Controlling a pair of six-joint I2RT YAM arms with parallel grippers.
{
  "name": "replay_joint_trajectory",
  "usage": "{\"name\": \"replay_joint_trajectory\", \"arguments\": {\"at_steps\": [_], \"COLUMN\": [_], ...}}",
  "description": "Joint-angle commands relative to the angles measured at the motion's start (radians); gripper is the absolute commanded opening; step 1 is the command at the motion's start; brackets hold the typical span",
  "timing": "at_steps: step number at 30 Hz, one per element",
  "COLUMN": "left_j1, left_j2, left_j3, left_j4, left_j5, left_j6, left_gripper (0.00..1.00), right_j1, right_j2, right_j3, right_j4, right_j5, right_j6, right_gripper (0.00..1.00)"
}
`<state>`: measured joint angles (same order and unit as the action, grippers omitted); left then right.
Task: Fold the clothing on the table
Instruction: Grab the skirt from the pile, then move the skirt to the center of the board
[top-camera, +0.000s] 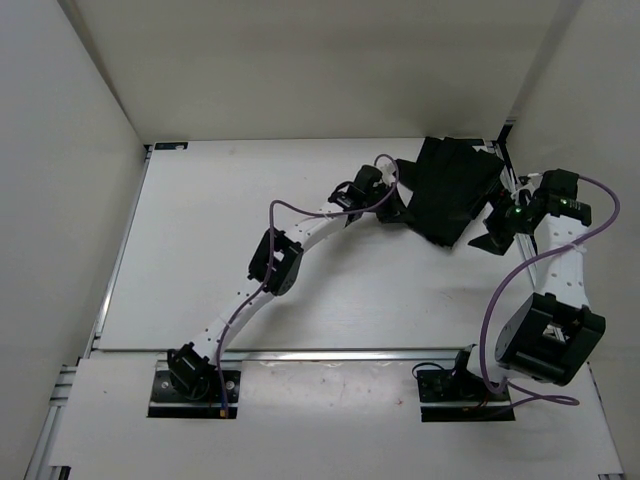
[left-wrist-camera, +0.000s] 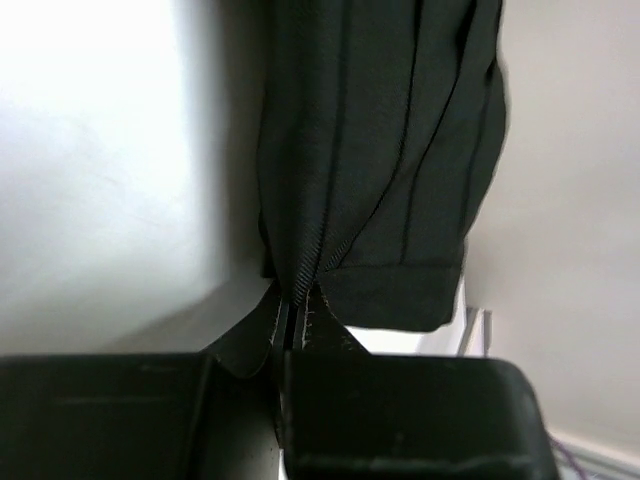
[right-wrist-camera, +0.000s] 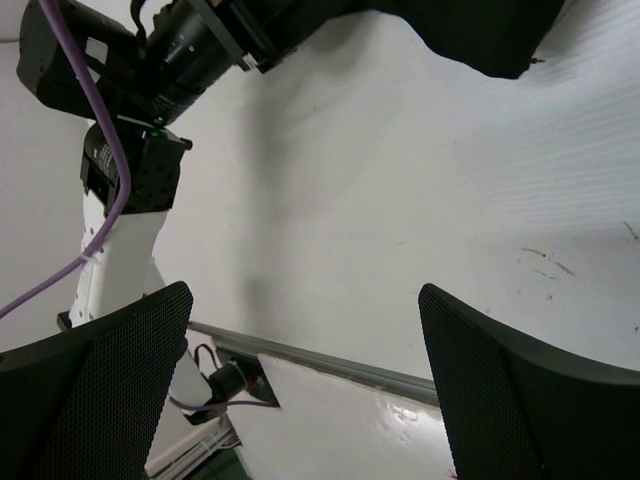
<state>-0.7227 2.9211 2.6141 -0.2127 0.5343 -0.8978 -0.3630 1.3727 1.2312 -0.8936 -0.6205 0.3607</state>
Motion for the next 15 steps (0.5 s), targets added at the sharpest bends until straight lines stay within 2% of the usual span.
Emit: {"name": "replay_joint_trajectory", "arguments": {"at_steps": [1, 4, 7, 13, 15], "left_j1": [0.052, 0.077, 0.081, 0.071, 0.049], "left_j2": [-0.137, -0.281, -0.361, -0.483, -0.514], "left_j3": [0.032, -0.043, -0.045, -0.06, -0.066], "left_j4": [0.008, 0.07, 0.073, 0.113, 0.102], "left_j5": [-0.029, -0.042, -0.046, -0.066, -0.091], "left_j6": [-0.036, -0.067, -0.087, -0.167, -0.171], "left_gripper": [0.0, 0.0, 0.0, 0.0, 0.0], "right_j1": [-0.024, -0.019, -0.025, -0.036, -0.027], "right_j2": [-0.014, -0.011, -0.015, -0.055, -0.072], "right_j3": [-0.027, -0.076, -0.131, -0.159, -0.232], "right_j4": [0.065, 0.186, 0.287, 0.301, 0.355], "right_j5": [-0.1, -0.238, -0.369, -0.377, -0.428], "right_j6": [0.033, 0.085, 0.164, 0.188, 0.242], "right_gripper": [0.99, 0.99, 0.99, 0.99, 0.99]}}
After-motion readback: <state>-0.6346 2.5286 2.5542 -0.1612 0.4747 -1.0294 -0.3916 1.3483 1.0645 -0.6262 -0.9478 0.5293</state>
